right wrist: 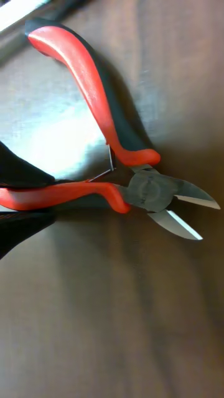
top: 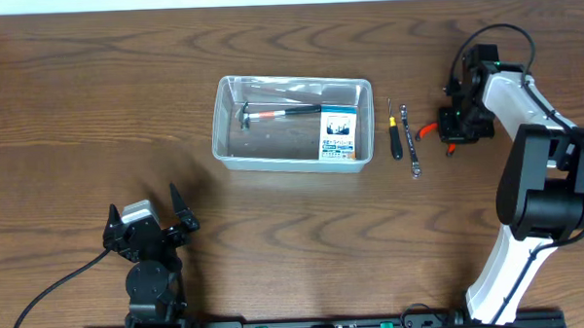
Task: Pack container
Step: 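Grasp the red-handled pliers with the right gripper, then lower the pliers into the container and release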
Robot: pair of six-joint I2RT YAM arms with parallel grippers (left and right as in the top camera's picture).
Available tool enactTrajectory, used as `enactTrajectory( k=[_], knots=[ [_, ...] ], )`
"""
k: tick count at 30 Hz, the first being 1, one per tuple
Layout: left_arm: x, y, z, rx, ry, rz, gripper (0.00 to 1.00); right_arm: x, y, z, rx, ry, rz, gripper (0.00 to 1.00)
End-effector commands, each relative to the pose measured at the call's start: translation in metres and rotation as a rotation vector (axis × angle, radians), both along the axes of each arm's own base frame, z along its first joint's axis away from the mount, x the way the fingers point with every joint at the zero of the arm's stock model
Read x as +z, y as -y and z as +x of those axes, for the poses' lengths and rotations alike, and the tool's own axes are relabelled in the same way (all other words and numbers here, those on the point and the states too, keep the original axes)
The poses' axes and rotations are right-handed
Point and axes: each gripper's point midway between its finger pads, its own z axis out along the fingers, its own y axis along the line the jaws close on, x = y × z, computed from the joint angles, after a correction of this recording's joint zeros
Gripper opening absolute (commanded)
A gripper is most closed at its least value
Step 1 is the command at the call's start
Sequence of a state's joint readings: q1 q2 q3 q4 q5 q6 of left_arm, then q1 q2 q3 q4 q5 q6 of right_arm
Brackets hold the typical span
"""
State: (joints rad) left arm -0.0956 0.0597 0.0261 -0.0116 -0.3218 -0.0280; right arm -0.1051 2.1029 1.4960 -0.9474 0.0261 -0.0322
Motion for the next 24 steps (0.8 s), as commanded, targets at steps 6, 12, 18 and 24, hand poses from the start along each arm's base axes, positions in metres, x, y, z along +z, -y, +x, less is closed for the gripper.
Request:
enactTrajectory(
  k=[6, 12, 18, 24],
  knots=[
    [-0.016, -0.003, -0.002, 0.016, -0.048, 0.009, 0.98, 0.192, -0.085, 0.046, 0.173, 0.475, 0.169, 0.01],
    [-0.016, -0.003, -0.002, 0.016, -0.048, 0.009, 0.98, 0.282, -0.196, 0.031, 0.607, 0.78, 0.189, 0.01],
    [-0.016, -0.003, -0.002, 0.016, -0.048, 0.009, 0.98, 0.26, -0.3, 0.0, 1.125, 0.793, 0.159, 0.01],
    [-0.016, -0.003, -0.002, 0.016, -0.048, 0.009, 0.98, 0.187, -0.349, 0.009, 1.475, 0.72, 0.083, 0.01]
  ],
)
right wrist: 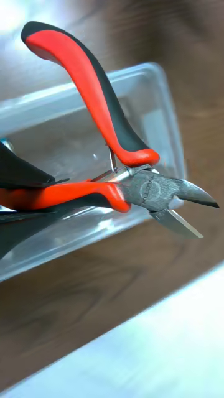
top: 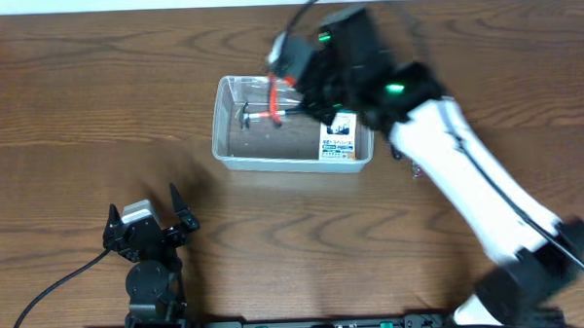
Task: Pack container
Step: 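Lower the pliers into the container and release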
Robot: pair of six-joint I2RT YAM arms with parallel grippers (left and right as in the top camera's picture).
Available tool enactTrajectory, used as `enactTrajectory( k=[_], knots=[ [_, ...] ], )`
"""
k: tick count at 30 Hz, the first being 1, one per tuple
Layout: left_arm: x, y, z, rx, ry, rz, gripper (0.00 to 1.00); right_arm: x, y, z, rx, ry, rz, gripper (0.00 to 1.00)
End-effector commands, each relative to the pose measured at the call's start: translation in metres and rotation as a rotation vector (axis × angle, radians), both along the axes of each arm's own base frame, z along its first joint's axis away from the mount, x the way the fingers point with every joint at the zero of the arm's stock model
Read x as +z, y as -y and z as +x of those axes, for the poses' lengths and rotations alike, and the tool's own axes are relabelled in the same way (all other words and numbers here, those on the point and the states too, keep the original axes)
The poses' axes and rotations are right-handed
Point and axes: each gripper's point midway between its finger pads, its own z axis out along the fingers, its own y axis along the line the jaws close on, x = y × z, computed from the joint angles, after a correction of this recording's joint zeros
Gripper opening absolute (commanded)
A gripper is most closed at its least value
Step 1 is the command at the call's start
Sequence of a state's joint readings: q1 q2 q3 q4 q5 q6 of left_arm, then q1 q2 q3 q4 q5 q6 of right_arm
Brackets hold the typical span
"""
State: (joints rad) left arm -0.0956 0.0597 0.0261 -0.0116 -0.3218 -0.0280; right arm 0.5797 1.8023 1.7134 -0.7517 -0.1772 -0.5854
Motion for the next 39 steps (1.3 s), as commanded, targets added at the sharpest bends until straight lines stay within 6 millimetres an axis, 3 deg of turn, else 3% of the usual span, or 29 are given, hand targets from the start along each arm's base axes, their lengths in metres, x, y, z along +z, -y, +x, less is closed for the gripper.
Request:
enactTrajectory(
  k=[1, 7, 12, 22, 24, 26, 29, 32, 35, 37, 39],
  knots=[
    [-0.016, -0.003, -0.002, 0.016, -0.048, 0.009, 0.98, -0.051, -0.011, 0.011, 0.213, 0.078, -0.175, 0.01],
    [-0.016, -0.003, -0.002, 0.016, -0.048, 0.009, 0.98, -0.117, -0.022, 0.037, 0.342, 0.12, -0.273, 0.01],
    [-0.016, -0.003, -0.002, 0.016, -0.048, 0.009, 0.98, -0.151, -0.035, 0.03, 0.383, 0.068, -0.28, 0.01],
    [-0.016, -0.003, -0.002, 0.016, -0.048, 0.009, 0.98, -0.175, -0.062, 0.004, 0.466, 0.032, -0.289, 0.04],
    [-0.016, -0.003, -0.002, 0.016, -0.048, 0.009, 0.98, -0.176, -0.065, 0.0, 0.474, 0.029, -0.291, 0.13],
    [-0.016, -0.003, -0.002, 0.016, -0.048, 0.009, 0.98, -0.175, -0.065, 0.001, 0.469, 0.037, -0.301, 0.29],
    [-0.016, -0.003, -0.002, 0.016, -0.048, 0.009, 0.98, -0.165, -0.056, 0.015, 0.353, 0.059, -0.33, 0.42],
    [-0.016, -0.003, -0.002, 0.016, -0.048, 0.009, 0.98, -0.135, -0.03, 0.042, 0.075, 0.094, -0.335, 0.51],
    [-0.016, -0.003, -0.002, 0.016, -0.048, 0.009, 0.98, -0.086, 0.009, 0.062, -0.223, 0.119, -0.272, 0.57],
    [-0.016, -0.003, -0.002, 0.016, -0.048, 0.009, 0.98, -0.045, 0.048, 0.069, -0.467, 0.118, -0.175, 0.71],
    [-0.016, -0.003, -0.002, 0.016, -0.048, 0.009, 0.98, -0.013, 0.083, 0.067, -0.614, 0.1, -0.095, 0.77]
  ],
)
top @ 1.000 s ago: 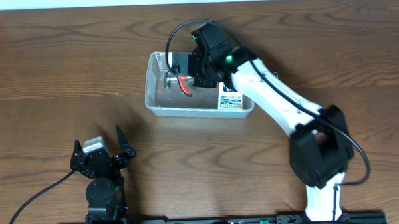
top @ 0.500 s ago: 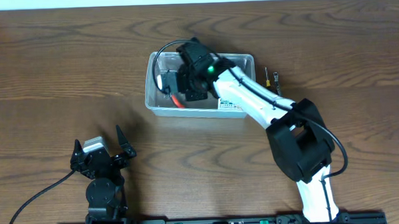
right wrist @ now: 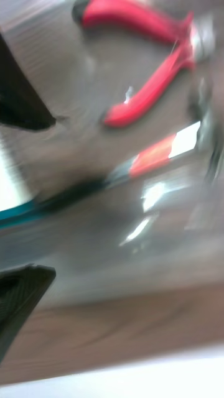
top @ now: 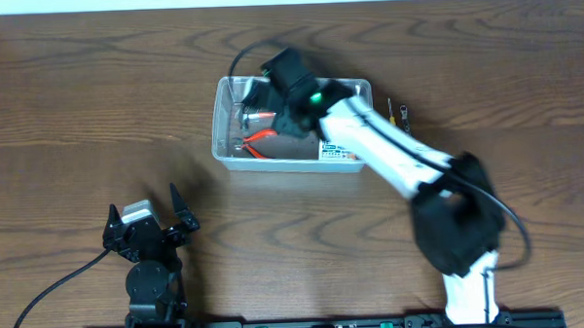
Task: Pack container
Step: 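Lower the pliers into the container and release, then reach to the silver wrench and grasp it with the right gripper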
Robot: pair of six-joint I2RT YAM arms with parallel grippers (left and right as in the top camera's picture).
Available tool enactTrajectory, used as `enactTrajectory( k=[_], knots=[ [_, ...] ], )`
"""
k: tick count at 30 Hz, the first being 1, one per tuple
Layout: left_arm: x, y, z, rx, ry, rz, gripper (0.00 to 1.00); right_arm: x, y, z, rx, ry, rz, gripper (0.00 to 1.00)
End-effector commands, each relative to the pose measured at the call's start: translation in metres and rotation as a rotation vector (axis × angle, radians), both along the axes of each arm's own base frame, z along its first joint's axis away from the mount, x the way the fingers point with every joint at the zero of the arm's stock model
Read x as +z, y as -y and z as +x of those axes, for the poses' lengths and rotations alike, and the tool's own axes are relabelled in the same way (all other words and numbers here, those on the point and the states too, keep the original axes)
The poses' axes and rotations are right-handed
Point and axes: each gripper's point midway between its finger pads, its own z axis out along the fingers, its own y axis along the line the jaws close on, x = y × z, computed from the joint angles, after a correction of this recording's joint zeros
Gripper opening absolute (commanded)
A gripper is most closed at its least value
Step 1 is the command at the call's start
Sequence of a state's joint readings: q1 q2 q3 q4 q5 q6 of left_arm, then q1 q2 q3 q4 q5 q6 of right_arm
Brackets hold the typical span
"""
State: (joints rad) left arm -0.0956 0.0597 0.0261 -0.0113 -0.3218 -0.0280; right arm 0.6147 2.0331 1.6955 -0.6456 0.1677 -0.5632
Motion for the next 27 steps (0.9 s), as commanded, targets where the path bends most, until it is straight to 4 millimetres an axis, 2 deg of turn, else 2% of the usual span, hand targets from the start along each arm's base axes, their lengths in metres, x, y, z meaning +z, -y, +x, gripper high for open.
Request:
enactTrajectory(
  k=[1, 4, 6, 9, 11, 13, 14, 16, 18, 21, 25, 27],
  knots=[
    [-0.016, -0.003, -0.002, 0.016, -0.048, 0.009, 0.98, 0.105, 0.085, 0.016, -0.467, 0.148, 0.228, 0.8],
    [-0.017, -0.003, -0.002, 0.016, -0.049, 0.009, 0.98, 0.14, 0.148, 0.007, -0.664, 0.128, 0.362, 0.83],
    [-0.017, -0.003, -0.002, 0.016, -0.049, 0.009, 0.98, 0.148, 0.186, 0.002, -0.767, 0.091, 0.438, 0.83],
    [-0.017, -0.003, -0.002, 0.016, -0.049, 0.009, 0.98, 0.137, 0.241, -0.003, -0.933, 0.008, 0.507, 0.81],
    [-0.017, -0.003, -0.002, 0.016, -0.049, 0.009, 0.98, 0.117, 0.279, -0.005, -1.068, -0.039, 0.504, 0.79],
    [-0.016, -0.003, -0.002, 0.016, -0.048, 0.009, 0.98, 0.088, 0.305, -0.008, -1.173, -0.1, 0.494, 0.78],
    [-0.016, -0.003, -0.002, 0.016, -0.048, 0.009, 0.98, 0.073, 0.311, -0.01, -1.199, -0.14, 0.492, 0.75],
    [-0.017, -0.003, -0.002, 0.016, -0.049, 0.009, 0.98, 0.041, 0.31, -0.012, -1.208, -0.247, 0.505, 0.72],
    [-0.017, -0.003, -0.002, 0.016, -0.049, 0.009, 0.98, 0.007, 0.301, -0.016, -1.21, -0.36, 0.5, 0.68],
    [-0.017, -0.003, -0.002, 0.016, -0.049, 0.009, 0.98, -0.031, 0.285, -0.021, -1.181, -0.478, 0.468, 0.69],
    [-0.017, -0.003, -0.002, 0.016, -0.049, 0.009, 0.98, -0.071, 0.27, -0.031, -1.145, -0.588, 0.384, 0.7],
    [-0.017, -0.003, -0.002, 0.016, -0.049, 0.009, 0.98, -0.083, 0.266, -0.037, -1.125, -0.627, 0.35, 0.64]
  ],
)
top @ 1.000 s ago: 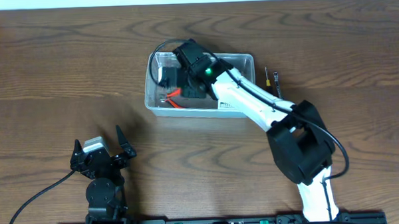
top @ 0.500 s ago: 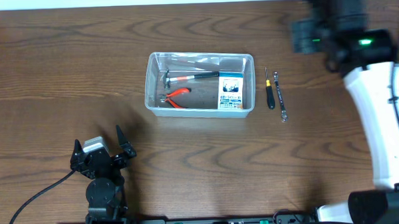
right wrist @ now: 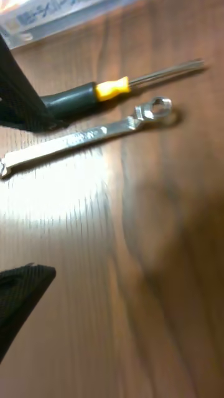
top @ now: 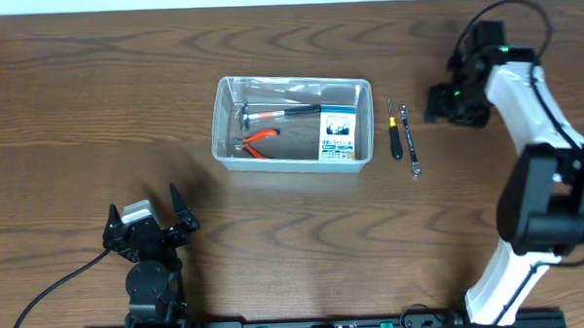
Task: Pack container
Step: 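Reach to the silver wrench and grasp it with the right gripper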
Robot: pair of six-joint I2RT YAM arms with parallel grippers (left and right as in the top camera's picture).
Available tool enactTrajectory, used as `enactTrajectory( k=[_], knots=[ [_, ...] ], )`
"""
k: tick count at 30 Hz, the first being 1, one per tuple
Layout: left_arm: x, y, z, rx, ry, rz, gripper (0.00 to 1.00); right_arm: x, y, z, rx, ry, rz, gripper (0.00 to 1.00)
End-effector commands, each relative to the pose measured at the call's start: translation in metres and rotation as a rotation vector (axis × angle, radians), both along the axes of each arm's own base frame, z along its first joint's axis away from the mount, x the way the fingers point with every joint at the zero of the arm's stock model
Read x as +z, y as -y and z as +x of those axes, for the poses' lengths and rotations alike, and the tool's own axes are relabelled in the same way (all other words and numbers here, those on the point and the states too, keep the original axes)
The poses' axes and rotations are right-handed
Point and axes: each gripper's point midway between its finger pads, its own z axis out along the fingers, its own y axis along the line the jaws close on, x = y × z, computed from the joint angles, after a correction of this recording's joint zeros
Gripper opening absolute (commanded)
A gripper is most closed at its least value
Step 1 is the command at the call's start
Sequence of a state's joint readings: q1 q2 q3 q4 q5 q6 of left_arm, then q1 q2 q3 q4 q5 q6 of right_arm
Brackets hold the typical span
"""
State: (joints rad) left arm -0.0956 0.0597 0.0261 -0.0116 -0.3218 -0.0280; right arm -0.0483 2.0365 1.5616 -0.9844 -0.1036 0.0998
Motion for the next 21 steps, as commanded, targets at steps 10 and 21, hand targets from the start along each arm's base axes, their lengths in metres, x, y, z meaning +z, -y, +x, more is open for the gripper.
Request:
enactTrajectory(
  k=[10, 21],
  knots=[
    [-0.016, -0.003, -0.002, 0.016, -0.048, 0.009, 0.98, -0.021, -0.03, -0.016, 0.255, -0.078, -0.001, 0.49],
    [-0.016, -0.003, -0.002, 0.016, -0.048, 0.009, 0.98, -0.024, -0.044, -0.015, 0.301, -0.073, -0.039, 0.44]
  ],
)
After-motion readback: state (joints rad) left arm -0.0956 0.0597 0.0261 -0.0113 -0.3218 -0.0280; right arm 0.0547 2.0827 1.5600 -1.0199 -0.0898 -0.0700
